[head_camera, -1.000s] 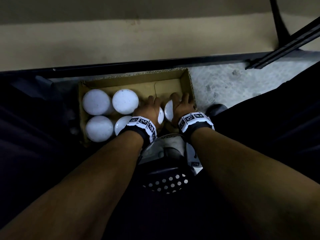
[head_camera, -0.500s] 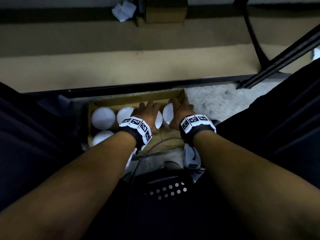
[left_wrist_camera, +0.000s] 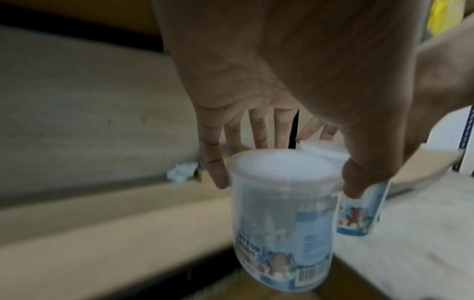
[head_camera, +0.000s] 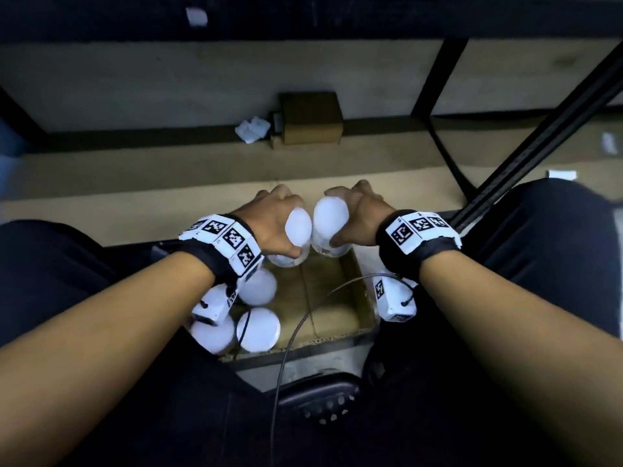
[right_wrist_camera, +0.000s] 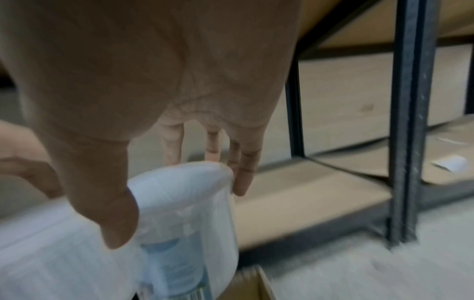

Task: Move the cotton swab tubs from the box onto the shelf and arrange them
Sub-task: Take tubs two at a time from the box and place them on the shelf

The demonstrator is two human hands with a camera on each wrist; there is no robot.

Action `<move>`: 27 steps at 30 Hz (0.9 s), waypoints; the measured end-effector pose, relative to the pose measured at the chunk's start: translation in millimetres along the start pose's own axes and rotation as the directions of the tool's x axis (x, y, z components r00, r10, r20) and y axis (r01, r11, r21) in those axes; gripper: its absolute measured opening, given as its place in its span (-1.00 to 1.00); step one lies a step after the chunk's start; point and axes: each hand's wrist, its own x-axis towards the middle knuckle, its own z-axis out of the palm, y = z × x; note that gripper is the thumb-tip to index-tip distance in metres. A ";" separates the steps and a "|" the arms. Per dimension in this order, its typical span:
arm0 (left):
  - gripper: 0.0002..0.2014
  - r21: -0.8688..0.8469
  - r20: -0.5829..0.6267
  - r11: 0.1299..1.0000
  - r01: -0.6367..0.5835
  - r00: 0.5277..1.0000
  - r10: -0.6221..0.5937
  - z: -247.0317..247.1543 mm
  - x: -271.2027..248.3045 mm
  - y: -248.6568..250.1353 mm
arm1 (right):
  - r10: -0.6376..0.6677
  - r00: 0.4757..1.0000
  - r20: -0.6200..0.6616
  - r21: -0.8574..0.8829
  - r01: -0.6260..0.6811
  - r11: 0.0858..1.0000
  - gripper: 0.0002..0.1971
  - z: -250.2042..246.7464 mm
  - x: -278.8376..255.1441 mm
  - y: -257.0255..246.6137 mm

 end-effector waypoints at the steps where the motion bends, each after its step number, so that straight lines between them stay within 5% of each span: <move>1: -0.20 -0.004 -0.015 1.000 -0.006 1.000 0.006 -10.3 -1.7 1.7 | -0.017 1.000 -0.024 0.002 0.017 1.000 0.00 -8.9 -3.3 -1.6; 13: -0.14 0.170 -0.259 0.982 -0.086 0.957 0.129 -161.6 -35.9 42.1 | -0.194 0.914 -0.355 0.099 0.243 0.965 -0.04 -137.0 -63.4 -31.5; 22: -0.29 0.280 -0.431 0.950 -0.136 0.867 0.251 -258.5 -58.6 77.8 | -0.245 0.819 -0.519 0.151 0.371 0.916 -0.23 -220.2 -99.5 -45.0; 27: -0.36 0.255 -0.507 0.954 -0.157 0.818 0.270 -299.8 -55.6 94.5 | -0.205 0.762 -0.615 0.158 0.374 0.914 -0.17 -261.2 -101.5 -53.2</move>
